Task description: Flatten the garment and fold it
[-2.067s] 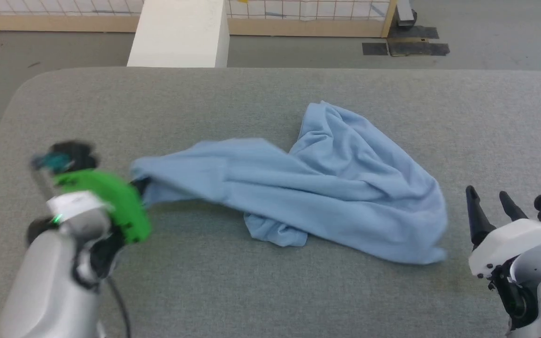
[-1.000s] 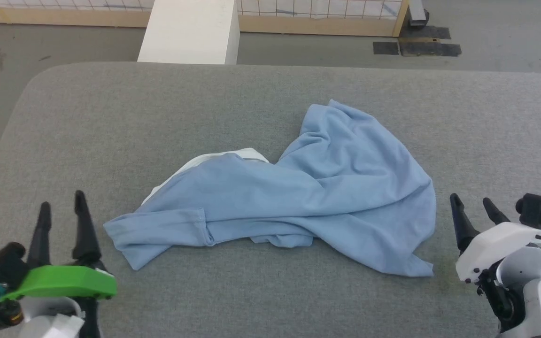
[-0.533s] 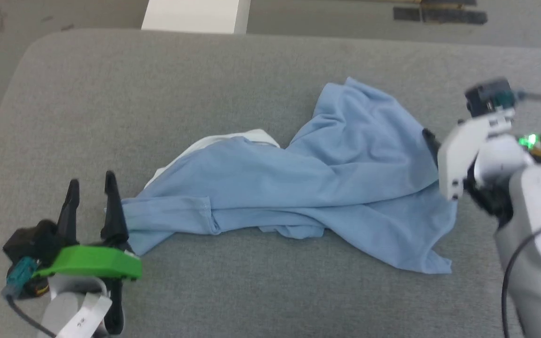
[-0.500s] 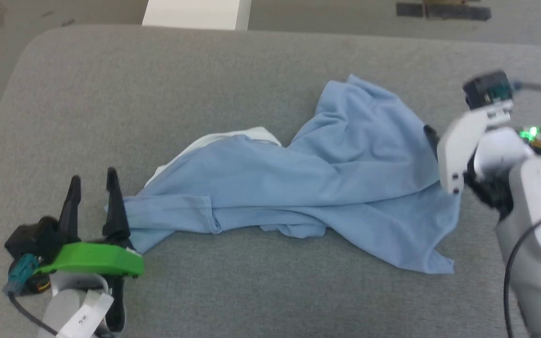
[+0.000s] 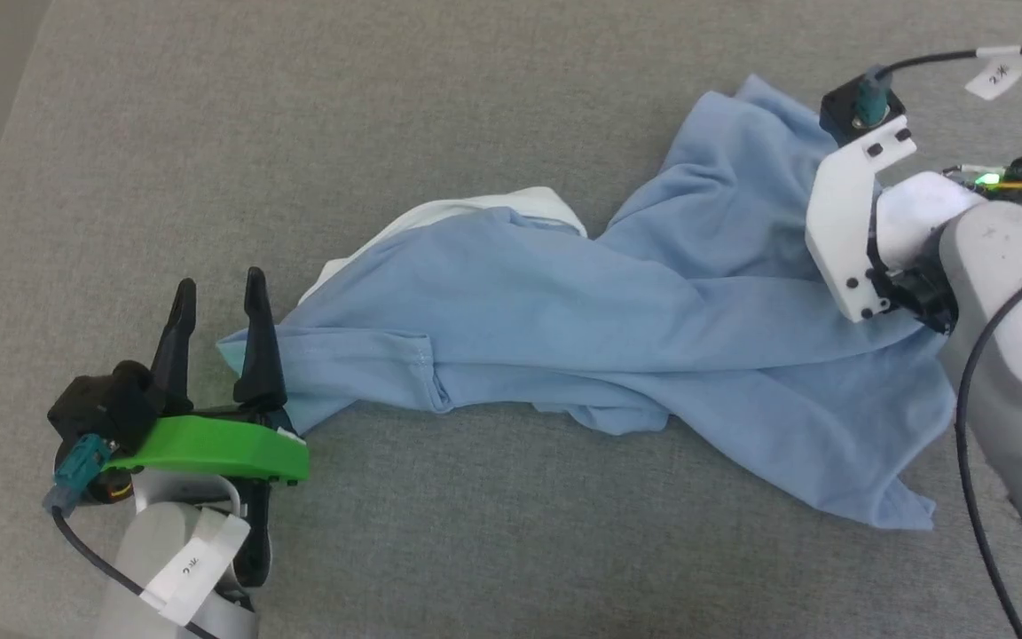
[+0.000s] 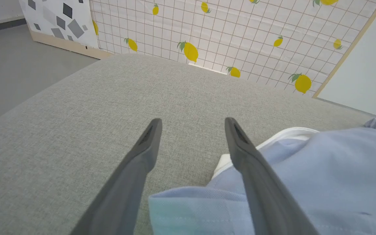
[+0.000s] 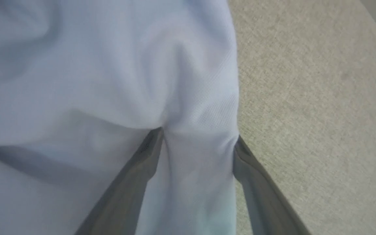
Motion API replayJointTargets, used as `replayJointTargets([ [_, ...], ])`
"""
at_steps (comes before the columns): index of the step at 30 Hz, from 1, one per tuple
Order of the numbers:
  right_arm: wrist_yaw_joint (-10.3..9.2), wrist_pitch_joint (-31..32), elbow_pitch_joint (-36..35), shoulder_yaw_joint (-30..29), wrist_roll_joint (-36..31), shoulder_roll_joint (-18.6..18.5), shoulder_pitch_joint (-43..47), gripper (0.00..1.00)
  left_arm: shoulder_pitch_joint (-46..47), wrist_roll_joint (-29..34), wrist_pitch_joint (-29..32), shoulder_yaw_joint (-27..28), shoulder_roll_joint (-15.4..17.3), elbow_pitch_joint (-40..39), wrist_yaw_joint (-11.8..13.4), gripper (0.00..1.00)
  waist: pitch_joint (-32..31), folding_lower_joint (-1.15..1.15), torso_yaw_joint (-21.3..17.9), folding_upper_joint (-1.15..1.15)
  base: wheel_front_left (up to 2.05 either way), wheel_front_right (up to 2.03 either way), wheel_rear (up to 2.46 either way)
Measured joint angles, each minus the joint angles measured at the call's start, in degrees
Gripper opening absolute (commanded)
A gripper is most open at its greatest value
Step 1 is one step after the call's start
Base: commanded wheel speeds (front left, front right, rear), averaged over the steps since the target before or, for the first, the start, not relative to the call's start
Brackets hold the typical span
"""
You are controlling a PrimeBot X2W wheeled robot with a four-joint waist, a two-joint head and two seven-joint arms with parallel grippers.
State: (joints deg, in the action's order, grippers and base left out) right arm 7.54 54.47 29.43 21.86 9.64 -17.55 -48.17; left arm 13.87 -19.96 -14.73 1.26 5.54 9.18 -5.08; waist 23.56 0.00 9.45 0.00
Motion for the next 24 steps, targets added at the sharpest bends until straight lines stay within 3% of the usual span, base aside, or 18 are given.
replayJointTargets([
  [1, 0.0, 0.5, -0.2, 0.7, 0.9, -0.4, -0.2, 1.0, 0.0, 0.1, 0.0, 0.1, -0.1, 0.1, 0.0, 1.0, 0.3, 0.0, 0.2, 0.0, 0.0, 0.0, 0.0],
  [2, -0.01, 0.6, -0.5, 1.2, 1.6, -0.7, -0.4, 0.47, 0.0, 0.3, 0.0, 0.2, -0.1, 0.2, 0.0, 1.0, 0.4, 0.0, 0.2, 0.0, 0.0, 0.0, 0.0],
  [3, -0.01, 0.5, -0.7, 1.8, 2.5, -1.1, -0.6, 0.0, 0.0, 0.3, 0.0, 0.4, -0.2, 0.3, -0.1, 1.0, 0.4, 0.0, 0.1, 0.0, 0.0, 0.0, 0.0],
  [8, 0.01, -2.1, -1.6, 2.0, 5.9, -1.0, -0.4, 0.0, 0.0, 0.8, 0.0, 1.0, -0.3, 0.8, -0.3, 1.0, -0.3, 0.0, -1.0, 0.0, 0.0, 0.0, 0.0],
  [12, 0.02, -8.0, -2.7, -3.2, 7.0, -0.5, 0.3, 0.0, -0.1, 0.9, 0.0, 1.5, -0.3, 1.3, -0.4, 1.0, -2.1, 0.0, -2.5, 0.0, 0.0, 0.0, 0.0],
  [17, 0.02, -13.8, -6.9, -13.5, 6.4, -0.8, 3.9, 0.0, -1.0, 1.0, 0.0, 1.9, -0.3, 1.6, -0.4, 1.0, -4.9, 0.0, -5.0, 0.0, 0.0, 0.0, 0.0],
  [24, 0.02, -15.6, -18.0, -30.1, 3.7, 0.7, 21.0, 0.0, -2.4, 1.0, 0.0, 2.0, -0.1, 1.4, -0.4, 1.0, -8.0, 0.0, -8.9, 0.0, 0.0, 0.0, 0.0],
])
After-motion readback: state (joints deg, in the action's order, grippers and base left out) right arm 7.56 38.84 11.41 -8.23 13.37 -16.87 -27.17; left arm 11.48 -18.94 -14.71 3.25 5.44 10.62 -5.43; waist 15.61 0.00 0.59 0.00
